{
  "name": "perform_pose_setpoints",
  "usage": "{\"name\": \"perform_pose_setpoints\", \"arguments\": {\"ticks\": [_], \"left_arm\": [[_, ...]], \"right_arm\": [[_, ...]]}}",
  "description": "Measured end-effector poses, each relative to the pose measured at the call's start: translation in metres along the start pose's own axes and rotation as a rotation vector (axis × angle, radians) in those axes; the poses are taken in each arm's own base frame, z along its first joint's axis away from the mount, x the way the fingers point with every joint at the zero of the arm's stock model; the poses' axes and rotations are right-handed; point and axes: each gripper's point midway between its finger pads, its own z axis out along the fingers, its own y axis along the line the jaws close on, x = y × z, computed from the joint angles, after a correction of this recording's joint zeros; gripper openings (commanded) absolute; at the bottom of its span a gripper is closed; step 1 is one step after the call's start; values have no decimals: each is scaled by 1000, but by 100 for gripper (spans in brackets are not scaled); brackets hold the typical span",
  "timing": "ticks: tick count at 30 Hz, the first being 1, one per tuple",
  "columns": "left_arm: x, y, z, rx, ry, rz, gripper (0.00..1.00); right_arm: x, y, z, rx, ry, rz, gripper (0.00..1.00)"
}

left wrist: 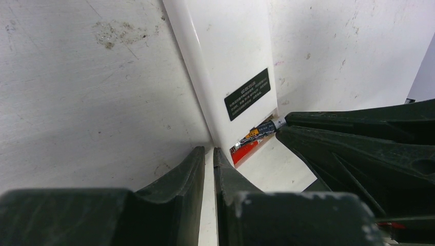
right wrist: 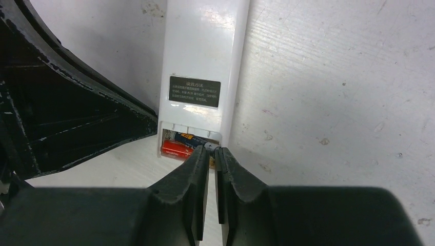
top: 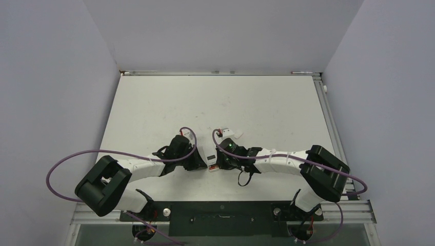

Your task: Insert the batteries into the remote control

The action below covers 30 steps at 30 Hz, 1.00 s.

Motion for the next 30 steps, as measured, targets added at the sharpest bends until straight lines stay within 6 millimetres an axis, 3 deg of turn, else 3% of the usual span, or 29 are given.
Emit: {"name": "perform_pose_setpoints", "arguments": {"ticks": [30], "left_arm": [[0, 0, 0, 2, -1, 0, 9]], "right_arm": [[0, 9, 10, 49, 52, -100, 9]]}}
